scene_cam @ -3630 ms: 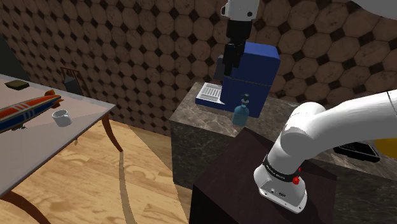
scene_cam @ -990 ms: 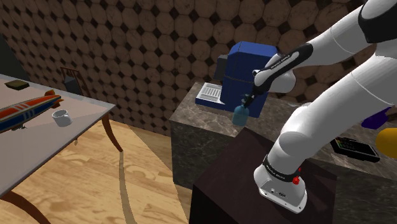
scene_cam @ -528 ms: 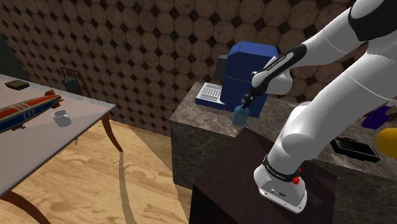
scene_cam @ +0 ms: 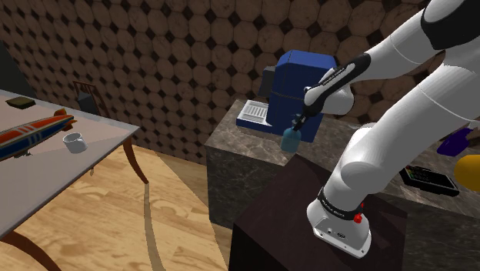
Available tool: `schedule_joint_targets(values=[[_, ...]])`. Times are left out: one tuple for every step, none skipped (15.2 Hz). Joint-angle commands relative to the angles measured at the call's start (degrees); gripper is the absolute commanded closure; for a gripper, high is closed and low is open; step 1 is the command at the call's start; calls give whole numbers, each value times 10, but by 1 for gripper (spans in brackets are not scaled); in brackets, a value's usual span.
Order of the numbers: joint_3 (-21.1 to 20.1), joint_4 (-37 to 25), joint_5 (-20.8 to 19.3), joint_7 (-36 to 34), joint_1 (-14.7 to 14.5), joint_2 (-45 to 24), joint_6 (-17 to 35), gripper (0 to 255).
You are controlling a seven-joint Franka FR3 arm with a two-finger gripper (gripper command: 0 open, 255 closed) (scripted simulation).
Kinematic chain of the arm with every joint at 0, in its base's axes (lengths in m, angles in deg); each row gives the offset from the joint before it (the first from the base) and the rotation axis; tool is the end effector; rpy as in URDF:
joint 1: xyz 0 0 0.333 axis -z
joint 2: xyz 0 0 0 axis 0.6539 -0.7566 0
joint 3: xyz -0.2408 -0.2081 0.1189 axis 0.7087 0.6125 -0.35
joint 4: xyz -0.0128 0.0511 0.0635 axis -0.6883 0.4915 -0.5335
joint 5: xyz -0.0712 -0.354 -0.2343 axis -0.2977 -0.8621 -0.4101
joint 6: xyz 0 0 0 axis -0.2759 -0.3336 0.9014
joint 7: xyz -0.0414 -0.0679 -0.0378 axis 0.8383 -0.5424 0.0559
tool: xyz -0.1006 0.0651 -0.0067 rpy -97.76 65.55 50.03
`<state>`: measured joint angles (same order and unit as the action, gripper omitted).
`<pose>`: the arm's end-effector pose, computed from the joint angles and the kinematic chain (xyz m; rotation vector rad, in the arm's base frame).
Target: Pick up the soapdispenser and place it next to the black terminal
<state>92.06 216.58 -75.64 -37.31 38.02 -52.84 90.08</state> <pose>0.2674 -0.3014 0.2502 2.9786 0.2178 0.4630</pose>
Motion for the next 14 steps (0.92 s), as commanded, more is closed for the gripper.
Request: schedule_joint_targets(values=[[0,0,0,0,0,0,0,255],[0,0,0,0,0,0,0,255],[0,0,0,0,0,0,0,255],[0,0,0,0,0,0,0,255],[-17,-1,-11,-9,19,10,-12,255],[-32,-2,-21,-18,35,19,-24,255],[-46,-4,-30,-25,49,29,-36,255],[-58,-6,-38,-32,62,39,-48,255],[-69,-7,-44,-38,72,49,-60,255],[-79,-9,-50,-44,82,58,-72,255],[-88,-11,-55,-48,90,68,-83,255],[-96,-13,-59,-53,98,77,-95,255],[-104,-16,-63,-57,104,86,-107,255],[-111,-18,-66,-61,110,95,-118,255]])
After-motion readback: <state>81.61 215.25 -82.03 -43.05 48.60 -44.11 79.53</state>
